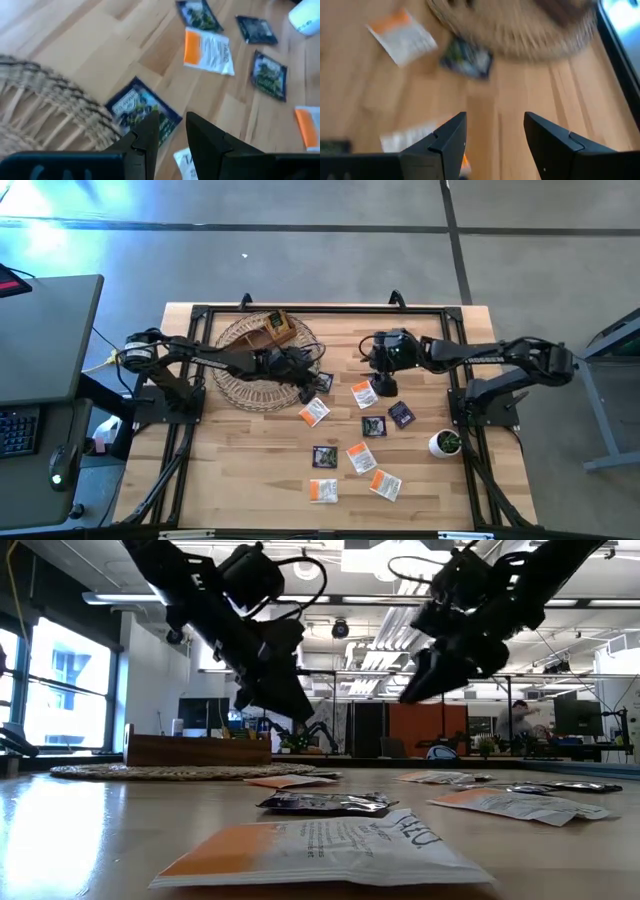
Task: Pick & Place Tea
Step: Put the purple tea bag into the middle section of the wooden organizer
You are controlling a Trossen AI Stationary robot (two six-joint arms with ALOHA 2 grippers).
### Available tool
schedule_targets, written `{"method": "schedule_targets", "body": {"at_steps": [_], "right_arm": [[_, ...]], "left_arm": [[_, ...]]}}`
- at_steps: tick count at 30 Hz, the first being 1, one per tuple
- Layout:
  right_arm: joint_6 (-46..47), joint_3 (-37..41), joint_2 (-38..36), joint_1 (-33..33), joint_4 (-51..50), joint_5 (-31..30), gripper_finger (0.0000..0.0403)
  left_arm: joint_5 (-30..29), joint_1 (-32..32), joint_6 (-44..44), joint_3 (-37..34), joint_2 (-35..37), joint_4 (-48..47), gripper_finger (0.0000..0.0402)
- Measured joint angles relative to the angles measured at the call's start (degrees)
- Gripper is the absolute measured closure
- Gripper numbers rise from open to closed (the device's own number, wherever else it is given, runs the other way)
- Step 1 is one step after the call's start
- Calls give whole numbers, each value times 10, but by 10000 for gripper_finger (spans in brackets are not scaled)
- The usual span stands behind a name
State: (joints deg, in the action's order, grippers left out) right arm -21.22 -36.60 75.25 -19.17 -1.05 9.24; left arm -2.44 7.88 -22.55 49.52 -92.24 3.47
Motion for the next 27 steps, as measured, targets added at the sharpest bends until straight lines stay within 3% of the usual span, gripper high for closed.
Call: {"method": "schedule_targets", "body": {"at_steps": [4,8,12,19,27], "right_arm": [[-36,0,45,21,99,36,208],[-35,-1,113,48,180,21,208],[-33,-1,175,59,241,-12,208],[68,-19,239,44,266,-116,208],[90,-56,275,4,267,-79,208]], "left_arm": [[0,0,-13,0,-9,-14,305],[25,-6,-12,0,-8,-26,305],[32,-27,66,0,-8,-30,305],[-56,-66,193,1,-33,-10,305],[-105,-60,223,-2,-90,22,305]]}}
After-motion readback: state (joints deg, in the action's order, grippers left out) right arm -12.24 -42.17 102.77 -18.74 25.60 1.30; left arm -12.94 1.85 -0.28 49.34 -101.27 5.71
